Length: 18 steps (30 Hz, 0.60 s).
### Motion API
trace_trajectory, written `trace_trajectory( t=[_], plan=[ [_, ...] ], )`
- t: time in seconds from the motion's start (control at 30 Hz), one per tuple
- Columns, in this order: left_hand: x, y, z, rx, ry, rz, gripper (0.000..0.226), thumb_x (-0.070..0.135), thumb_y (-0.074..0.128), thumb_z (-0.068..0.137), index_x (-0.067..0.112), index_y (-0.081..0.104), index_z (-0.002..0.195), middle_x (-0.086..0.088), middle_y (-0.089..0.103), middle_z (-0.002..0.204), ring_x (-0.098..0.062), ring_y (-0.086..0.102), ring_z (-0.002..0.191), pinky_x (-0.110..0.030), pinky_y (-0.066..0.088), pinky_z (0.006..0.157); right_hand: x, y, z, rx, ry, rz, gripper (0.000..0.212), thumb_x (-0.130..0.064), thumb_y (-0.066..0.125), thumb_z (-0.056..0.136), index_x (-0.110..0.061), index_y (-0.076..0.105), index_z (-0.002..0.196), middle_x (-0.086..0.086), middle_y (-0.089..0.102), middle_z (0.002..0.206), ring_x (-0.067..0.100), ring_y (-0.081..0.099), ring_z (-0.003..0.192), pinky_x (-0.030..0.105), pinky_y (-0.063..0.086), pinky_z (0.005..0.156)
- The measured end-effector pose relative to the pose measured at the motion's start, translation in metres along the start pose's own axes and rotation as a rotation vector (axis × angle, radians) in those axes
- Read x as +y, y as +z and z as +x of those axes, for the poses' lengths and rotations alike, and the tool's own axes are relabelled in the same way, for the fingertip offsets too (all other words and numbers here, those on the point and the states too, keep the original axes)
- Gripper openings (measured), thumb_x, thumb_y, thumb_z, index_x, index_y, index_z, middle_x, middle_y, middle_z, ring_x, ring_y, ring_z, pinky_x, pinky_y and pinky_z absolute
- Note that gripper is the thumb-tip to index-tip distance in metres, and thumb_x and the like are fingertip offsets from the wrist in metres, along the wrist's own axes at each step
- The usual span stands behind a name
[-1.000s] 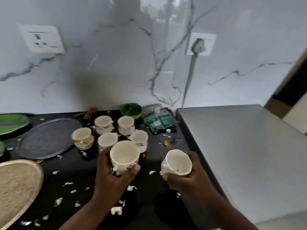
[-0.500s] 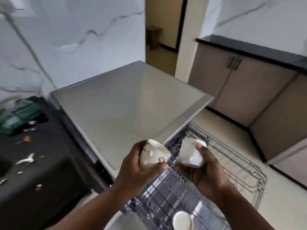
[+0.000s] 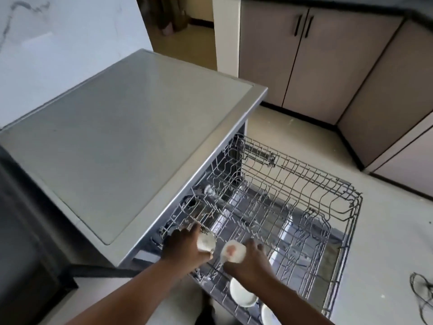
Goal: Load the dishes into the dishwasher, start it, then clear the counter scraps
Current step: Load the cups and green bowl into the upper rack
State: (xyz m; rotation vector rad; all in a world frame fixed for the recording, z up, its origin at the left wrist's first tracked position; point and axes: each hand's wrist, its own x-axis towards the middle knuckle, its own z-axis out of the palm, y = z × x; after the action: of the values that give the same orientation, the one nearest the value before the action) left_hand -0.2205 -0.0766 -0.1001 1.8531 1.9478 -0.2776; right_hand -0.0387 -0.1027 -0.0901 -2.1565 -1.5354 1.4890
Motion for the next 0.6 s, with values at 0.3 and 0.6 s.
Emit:
trace_trajectory(
  t=[0.3,0.6],
  plan=[
    [-0.02,0.06,0.047,-0.142,-0.016,0.03,0.071,0.041,0.071,0.077,0.028,0.032,0.134,-0.007,0.049,0.122,-0.024,0.055,0.106,-0.038,0.052,0.084,-0.006,0.063,0.048,-0.097,-0.153,-0.562,0.072,-0.02,0.067,0.084,-0.017,0.023,0.141,0.013,0.03,0.134,0.032,0.044,0.119,0.041,0.043,0.1],
    [-0.031,0.08,0.063,-0.215,0.007,-0.013,0.06,0.02,0.077,0.076,0.022,0.043,0.125,-0.005,0.056,0.114,-0.017,0.059,0.092,-0.026,0.049,0.068,0.01,0.091,0.073,-0.165,-0.187,-0.685,0.072,-0.021,0.066,0.087,-0.016,0.023,0.144,0.014,0.021,0.147,0.032,0.036,0.129,0.043,0.04,0.102]
  ],
)
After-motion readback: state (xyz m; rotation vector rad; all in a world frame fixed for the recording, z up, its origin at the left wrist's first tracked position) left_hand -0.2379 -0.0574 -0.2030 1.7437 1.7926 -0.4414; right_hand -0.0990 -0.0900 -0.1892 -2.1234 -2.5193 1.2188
